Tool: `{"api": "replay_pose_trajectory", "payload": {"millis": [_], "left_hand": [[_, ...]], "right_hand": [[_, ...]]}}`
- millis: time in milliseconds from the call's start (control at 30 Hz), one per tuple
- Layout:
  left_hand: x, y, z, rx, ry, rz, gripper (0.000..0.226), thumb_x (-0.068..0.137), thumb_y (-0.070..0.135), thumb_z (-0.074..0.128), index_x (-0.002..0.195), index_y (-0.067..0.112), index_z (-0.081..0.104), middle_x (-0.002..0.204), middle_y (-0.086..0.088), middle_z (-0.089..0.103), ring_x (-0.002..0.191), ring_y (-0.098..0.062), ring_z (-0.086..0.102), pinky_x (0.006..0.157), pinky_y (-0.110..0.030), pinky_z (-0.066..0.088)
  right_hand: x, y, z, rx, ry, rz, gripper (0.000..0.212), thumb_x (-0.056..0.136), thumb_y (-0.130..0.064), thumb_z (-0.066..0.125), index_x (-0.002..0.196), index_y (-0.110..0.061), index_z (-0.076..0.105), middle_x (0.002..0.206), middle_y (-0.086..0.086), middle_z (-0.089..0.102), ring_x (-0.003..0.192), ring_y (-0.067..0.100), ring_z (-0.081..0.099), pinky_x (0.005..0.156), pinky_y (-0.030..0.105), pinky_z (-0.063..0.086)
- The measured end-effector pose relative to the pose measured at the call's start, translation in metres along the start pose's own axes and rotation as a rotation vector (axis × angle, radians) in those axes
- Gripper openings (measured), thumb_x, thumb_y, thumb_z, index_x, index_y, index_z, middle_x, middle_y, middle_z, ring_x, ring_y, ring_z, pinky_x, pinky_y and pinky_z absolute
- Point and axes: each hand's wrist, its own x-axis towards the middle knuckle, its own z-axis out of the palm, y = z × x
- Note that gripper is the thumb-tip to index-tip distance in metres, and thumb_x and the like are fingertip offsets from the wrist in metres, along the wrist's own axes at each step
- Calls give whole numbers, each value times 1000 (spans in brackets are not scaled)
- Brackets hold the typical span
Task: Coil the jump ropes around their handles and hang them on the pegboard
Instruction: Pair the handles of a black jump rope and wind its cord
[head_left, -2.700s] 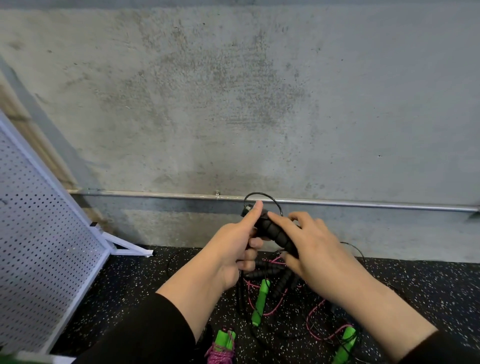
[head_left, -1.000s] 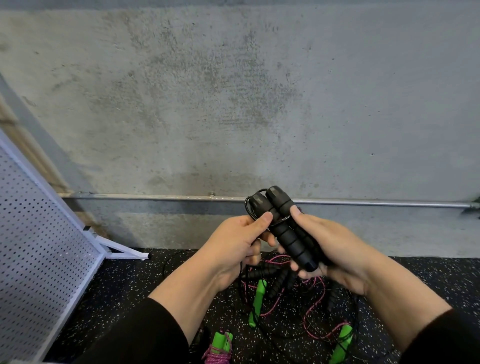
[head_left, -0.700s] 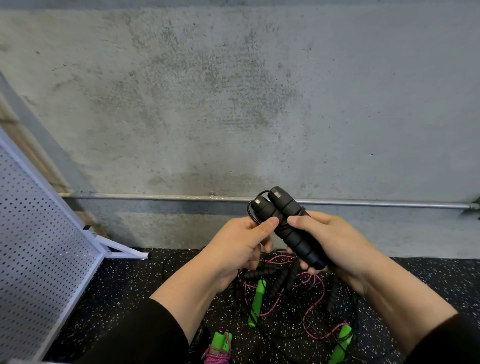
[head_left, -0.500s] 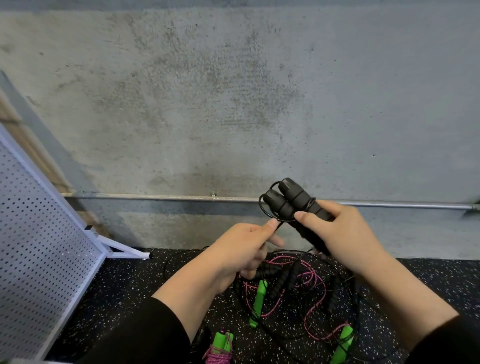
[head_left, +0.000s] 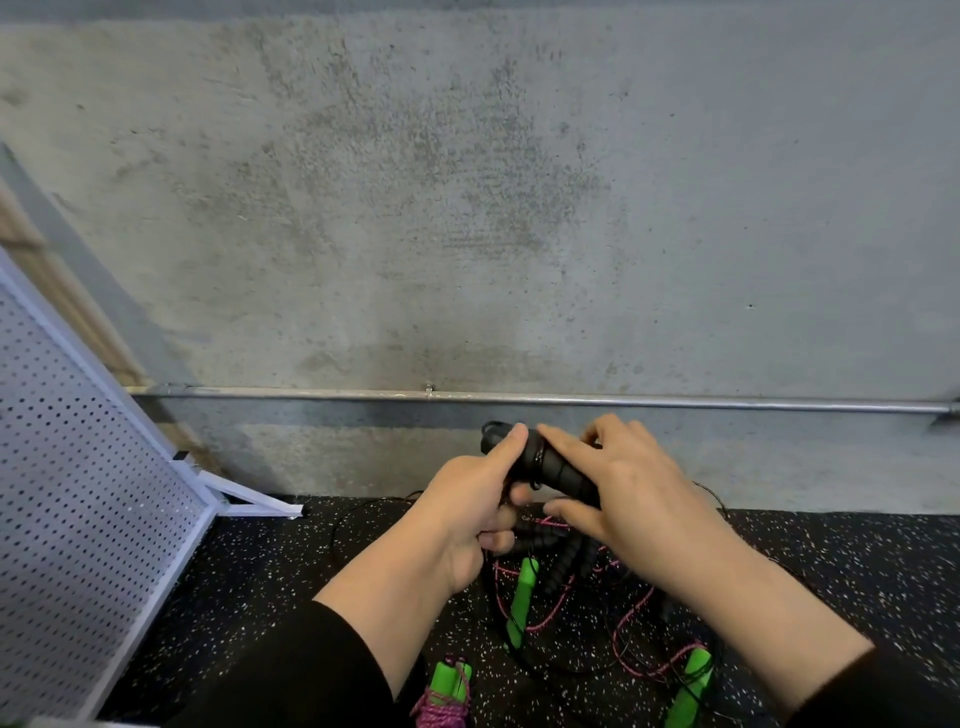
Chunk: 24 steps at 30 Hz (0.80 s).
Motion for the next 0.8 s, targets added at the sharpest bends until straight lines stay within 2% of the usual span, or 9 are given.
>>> {"api": "replay_pose_trajectory", "payload": {"millis": [100,167,200,267,367,433,533,700,800], "left_hand": [[3,2,-4,-2,29,102,37,99,51,57,95,14,57,62,2,47,42,-6,22,38,-19,17],[3,5,-4,-11,-21,148,37,101,50,55,95,13,59,64,2,47,43,-6,21,39,-21,16],[2,6,-4,-13,-48,166,37,101,49,55,96,12,59,65,1,48,43,-6,21,40,-21,17],[2,7,-3,5,-76,200,37,102,47,54,103,10,57,66,1,48,44,-7,21,40,-21,18],[2,6,-3,26,-93,228,36,103,46,54,104,10,56,67,1,49,45,-8,21,41,-21,20],[2,7,-3,35,-98,238,35,103,46,53,99,11,55,68,0,49,45,-8,21,42,-22,19],[1,7,-2,60,-98,250,37,103,48,52,103,10,56,71,0,49,47,-8,22,44,-22,19],[-3,10,1,108,-112,230,45,101,57,47,103,21,73,69,3,47,50,-9,21,49,-26,18],[-2,11,0,162,-95,167,62,97,66,45,117,13,70,64,5,47,47,-9,23,48,-25,22]], "right_hand": [[4,4,-9,363,-55,98,71,87,-65,59,151,-44,38,121,-13,48,114,8,46,96,18,35],[5,4,-15,778,88,293,49,90,-62,52,130,-35,64,114,-19,66,112,9,61,95,10,42],[6,5,-18,1043,100,420,43,96,-58,49,118,-29,72,107,-14,74,107,15,68,95,15,49],[5,5,-25,1532,-80,631,50,102,-53,43,114,-15,73,104,14,77,86,32,75,85,40,62],[-2,9,-32,1807,-398,728,53,100,-51,46,125,-9,68,110,29,71,59,30,67,55,34,62],[-2,13,-29,1869,-473,686,53,99,-49,47,131,-10,65,99,23,68,52,22,56,44,27,51],[1,16,-25,1845,-389,609,53,99,-45,49,134,-7,61,90,20,60,52,17,42,49,26,32],[7,20,-24,1639,-98,536,36,104,-37,47,124,-13,65,93,20,59,56,18,40,48,26,36],[7,24,-28,1173,55,447,25,106,-33,48,117,-35,71,81,1,62,57,15,48,53,29,40]]}}
